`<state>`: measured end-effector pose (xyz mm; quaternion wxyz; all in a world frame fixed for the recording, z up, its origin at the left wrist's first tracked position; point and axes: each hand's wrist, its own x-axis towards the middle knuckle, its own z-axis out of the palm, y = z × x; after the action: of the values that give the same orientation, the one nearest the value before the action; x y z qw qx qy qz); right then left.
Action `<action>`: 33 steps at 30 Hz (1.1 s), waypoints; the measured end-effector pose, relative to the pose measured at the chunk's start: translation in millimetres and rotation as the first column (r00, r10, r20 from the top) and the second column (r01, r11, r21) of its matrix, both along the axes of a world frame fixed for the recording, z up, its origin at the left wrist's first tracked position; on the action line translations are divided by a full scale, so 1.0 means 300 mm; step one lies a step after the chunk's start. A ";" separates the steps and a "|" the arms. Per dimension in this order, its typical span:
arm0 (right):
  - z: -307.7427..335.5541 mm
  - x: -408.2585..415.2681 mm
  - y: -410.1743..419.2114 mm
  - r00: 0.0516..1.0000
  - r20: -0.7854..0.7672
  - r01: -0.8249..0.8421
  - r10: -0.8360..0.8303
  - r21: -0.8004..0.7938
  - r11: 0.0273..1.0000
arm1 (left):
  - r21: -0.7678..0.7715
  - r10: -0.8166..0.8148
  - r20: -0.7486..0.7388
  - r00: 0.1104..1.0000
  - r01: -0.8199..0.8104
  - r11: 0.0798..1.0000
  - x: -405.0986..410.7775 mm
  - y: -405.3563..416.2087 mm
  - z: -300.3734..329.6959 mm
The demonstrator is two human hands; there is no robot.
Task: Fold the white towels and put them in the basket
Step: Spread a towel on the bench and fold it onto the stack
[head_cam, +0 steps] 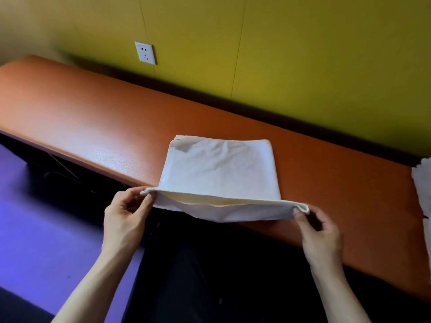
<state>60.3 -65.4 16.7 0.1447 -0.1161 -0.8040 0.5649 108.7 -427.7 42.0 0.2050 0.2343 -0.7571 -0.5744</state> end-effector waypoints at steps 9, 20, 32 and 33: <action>-0.032 -0.378 -0.059 0.995 -0.049 -0.088 0.093 0.085 0.993 | -0.068 0.026 -0.010 1.000 -0.026 0.997 -0.308 -0.021 -0.068; -0.078 -0.799 -0.119 0.991 -0.124 -0.033 0.057 0.189 0.982 | -0.245 0.096 0.043 0.994 -0.083 0.966 -0.732 -0.061 -0.117; -0.193 -0.784 -0.138 0.940 -0.076 -0.191 0.333 0.692 0.696 | -0.803 -0.207 0.205 0.957 0.286 0.523 -0.668 0.087 -0.248; -0.179 -0.772 -0.146 0.910 -0.002 -0.269 0.414 0.757 0.595 | -0.803 -0.271 0.268 0.925 0.369 0.467 -0.644 0.111 -0.257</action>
<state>-171.2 -109.1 -37.2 0.1388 0.1605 -0.9536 0.2134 -84.5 -394.4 -35.3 0.1417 -0.0108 -0.9779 -0.1532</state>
